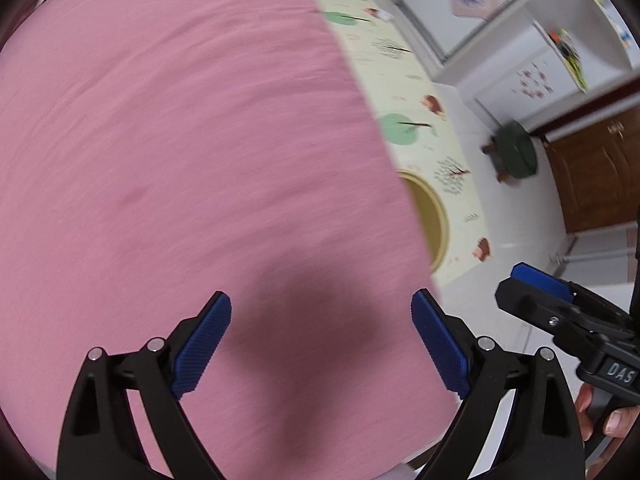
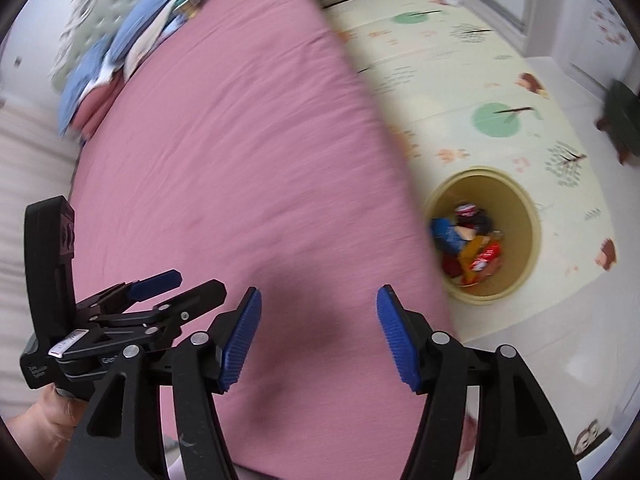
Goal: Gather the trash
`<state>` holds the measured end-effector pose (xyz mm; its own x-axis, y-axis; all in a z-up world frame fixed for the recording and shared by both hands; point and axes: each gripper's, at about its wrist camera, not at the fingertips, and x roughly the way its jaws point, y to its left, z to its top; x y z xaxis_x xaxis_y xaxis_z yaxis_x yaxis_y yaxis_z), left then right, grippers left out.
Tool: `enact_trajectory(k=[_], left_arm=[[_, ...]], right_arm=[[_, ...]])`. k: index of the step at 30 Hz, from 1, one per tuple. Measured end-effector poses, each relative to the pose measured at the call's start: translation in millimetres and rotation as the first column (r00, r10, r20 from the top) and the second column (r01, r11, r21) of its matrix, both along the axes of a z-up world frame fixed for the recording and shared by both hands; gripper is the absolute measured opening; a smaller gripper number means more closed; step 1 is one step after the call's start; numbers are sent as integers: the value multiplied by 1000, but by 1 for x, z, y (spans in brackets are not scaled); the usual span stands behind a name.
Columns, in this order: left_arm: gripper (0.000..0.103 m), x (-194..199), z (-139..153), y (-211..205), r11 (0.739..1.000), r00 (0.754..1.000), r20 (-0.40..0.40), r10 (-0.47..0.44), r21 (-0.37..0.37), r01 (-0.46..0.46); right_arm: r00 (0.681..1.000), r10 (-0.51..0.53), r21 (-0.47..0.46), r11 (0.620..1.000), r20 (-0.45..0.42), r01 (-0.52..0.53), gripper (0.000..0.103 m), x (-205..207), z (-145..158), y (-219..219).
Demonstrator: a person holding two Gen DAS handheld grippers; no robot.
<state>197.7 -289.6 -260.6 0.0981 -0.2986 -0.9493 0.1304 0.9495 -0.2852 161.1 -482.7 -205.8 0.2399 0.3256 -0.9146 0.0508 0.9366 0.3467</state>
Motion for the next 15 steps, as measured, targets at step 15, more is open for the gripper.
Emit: enact_trajectory(k=[15], left_arm=[[92,-68,9,128,964,964,-2,266,8,-266]], right_arm=[[975,222,-18,975,-9,-222,61,-11,9,125]])
